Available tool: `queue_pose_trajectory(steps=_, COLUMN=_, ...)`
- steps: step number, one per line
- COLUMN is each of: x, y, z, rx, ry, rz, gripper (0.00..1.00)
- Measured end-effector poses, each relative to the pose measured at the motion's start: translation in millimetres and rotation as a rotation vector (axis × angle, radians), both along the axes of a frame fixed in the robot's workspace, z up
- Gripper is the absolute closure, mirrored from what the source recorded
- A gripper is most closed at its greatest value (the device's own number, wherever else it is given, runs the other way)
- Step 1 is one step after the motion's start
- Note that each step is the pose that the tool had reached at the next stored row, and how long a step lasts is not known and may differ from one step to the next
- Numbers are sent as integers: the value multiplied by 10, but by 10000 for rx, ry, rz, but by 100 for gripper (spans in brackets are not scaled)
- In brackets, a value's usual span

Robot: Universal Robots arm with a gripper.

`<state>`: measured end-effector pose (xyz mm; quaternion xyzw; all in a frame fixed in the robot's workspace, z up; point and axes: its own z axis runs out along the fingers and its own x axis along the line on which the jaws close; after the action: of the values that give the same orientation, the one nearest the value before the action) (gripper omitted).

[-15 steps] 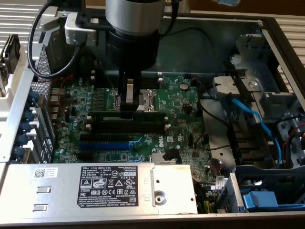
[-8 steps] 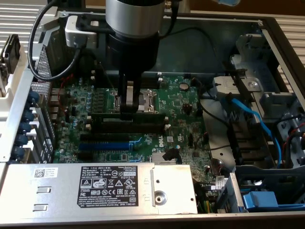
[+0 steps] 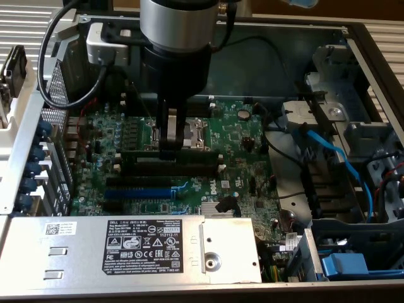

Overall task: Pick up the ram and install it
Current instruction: 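Insert the ram into the slot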

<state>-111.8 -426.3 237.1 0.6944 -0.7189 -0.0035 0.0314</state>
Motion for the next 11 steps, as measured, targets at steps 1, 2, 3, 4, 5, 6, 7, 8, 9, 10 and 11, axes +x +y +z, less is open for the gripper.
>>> queue_pose_trajectory(steps=1, x=0, y=0, z=-2, rx=0, ry=0, rz=0, gripper=87)
queue_pose_trajectory(steps=2, x=0, y=0, z=-5, rx=0, ry=0, rz=0, gripper=87)
queue_pose_trajectory(steps=3, x=0, y=0, z=-5, rx=-1, ry=1, rz=0, gripper=87)
queue_pose_trajectory(steps=4, x=0, y=0, z=-5, rx=-2, ry=2, rz=0, gripper=87)
queue_pose_trajectory(steps=5, x=0, y=0, z=-5, rx=-2, ry=1, rz=0, gripper=87)
queue_pose_trajectory(steps=6, x=0, y=0, z=-7, rx=0, ry=0, rz=0, gripper=87)
queue_pose_trajectory(steps=7, x=-1, y=0, z=-7, rx=0, ry=0, rz=1, gripper=87)
queue_pose_trajectory(steps=8, x=-1, y=0, z=-8, rx=1, ry=-1, rz=0, gripper=87)
queue_pose_trajectory(steps=9, x=-2, y=-1, z=-9, rx=0, ry=0, rz=0, gripper=87)
queue_pose_trajectory(steps=10, x=-2, y=-1, z=-11, rx=0, ry=0, rz=0, gripper=87)
queue_pose_trajectory(steps=11, x=-2, y=-1, z=-13, rx=0, ry=0, rz=-1, gripper=87)
